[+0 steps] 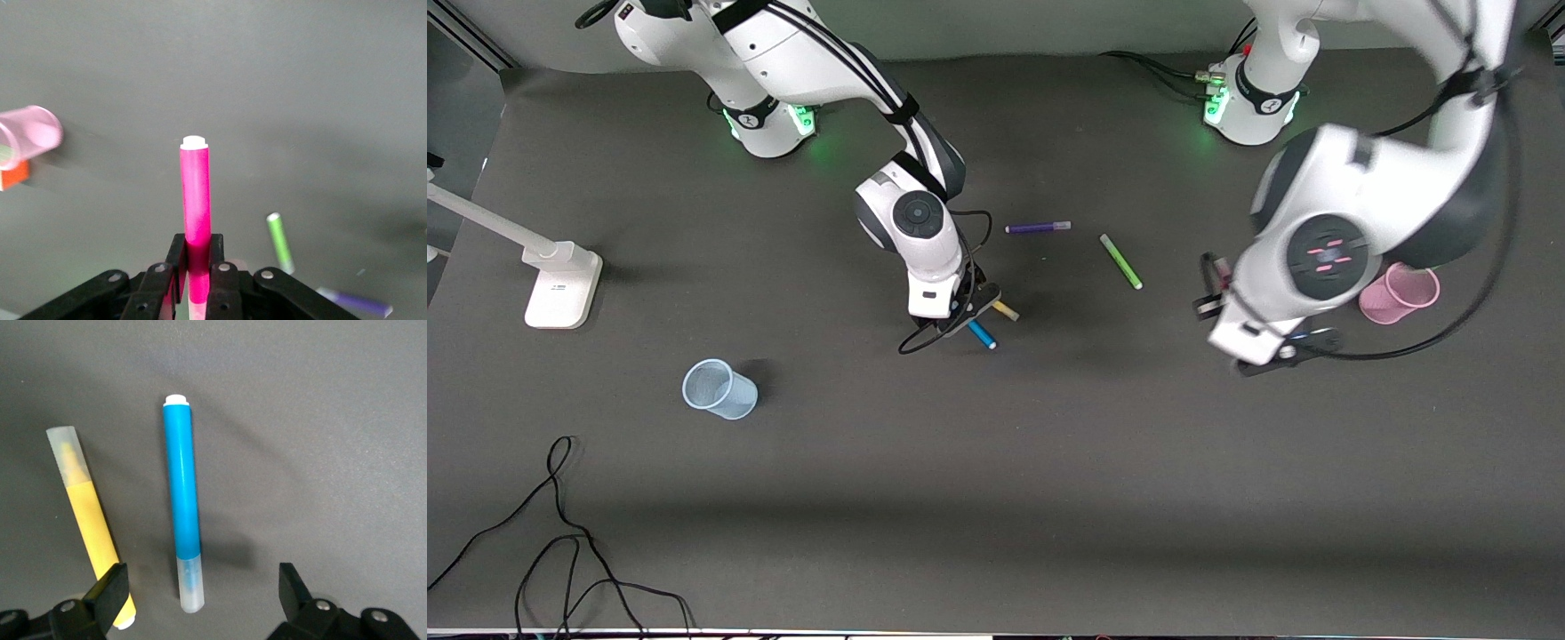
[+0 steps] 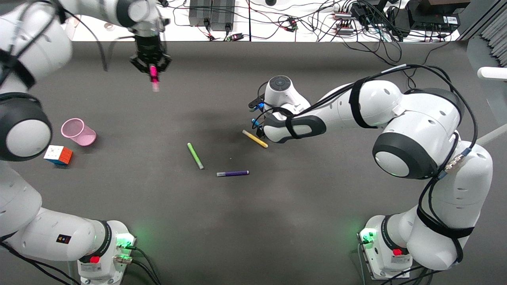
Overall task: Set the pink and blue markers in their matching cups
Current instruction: 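Lift the pink marker with the left gripper while the right gripper lifts blue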
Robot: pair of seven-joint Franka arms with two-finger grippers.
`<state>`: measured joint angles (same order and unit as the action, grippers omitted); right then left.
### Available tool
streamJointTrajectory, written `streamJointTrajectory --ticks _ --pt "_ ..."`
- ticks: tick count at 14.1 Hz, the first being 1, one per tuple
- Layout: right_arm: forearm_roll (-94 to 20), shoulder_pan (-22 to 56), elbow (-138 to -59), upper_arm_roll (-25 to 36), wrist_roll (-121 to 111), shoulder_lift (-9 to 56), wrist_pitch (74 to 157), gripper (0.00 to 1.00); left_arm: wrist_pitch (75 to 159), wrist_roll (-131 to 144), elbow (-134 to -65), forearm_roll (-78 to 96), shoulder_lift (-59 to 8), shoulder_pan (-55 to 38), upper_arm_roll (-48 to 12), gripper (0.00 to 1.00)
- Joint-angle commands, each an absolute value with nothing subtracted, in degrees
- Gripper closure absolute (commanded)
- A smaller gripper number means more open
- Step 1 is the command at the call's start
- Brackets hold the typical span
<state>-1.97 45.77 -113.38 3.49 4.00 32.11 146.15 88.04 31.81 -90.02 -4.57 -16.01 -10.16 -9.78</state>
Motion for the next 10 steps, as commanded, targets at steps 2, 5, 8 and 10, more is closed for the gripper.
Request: streamJointTrajectory --ticks 2,5,8,10 --pt "-1.14 46.49 -110.75 4.31 3.60 34.45 146.43 0.00 83.42 9.73 -92.63 -7.36 -9.59 -4.58 -9.58 1.00" --pt "-1.14 46.49 -110.13 4.31 3.60 35.24 146.60 0.02 84.98 -3.65 -95.96 -9.75 -6.08 0.16 -9.58 1.00" --pt "-1.14 46.49 -109.95 4.31 3.60 35.33 146.60 0.22 93.22 -22.88 -102.54 -9.32 -1.34 6.92 -9.67 1.00" --pt "-1.14 46.41 -109.95 4.31 3.60 35.25 146.60 0.48 100.68 -32.74 -108.78 -6.70 2.09 11.23 -9.58 1.00"
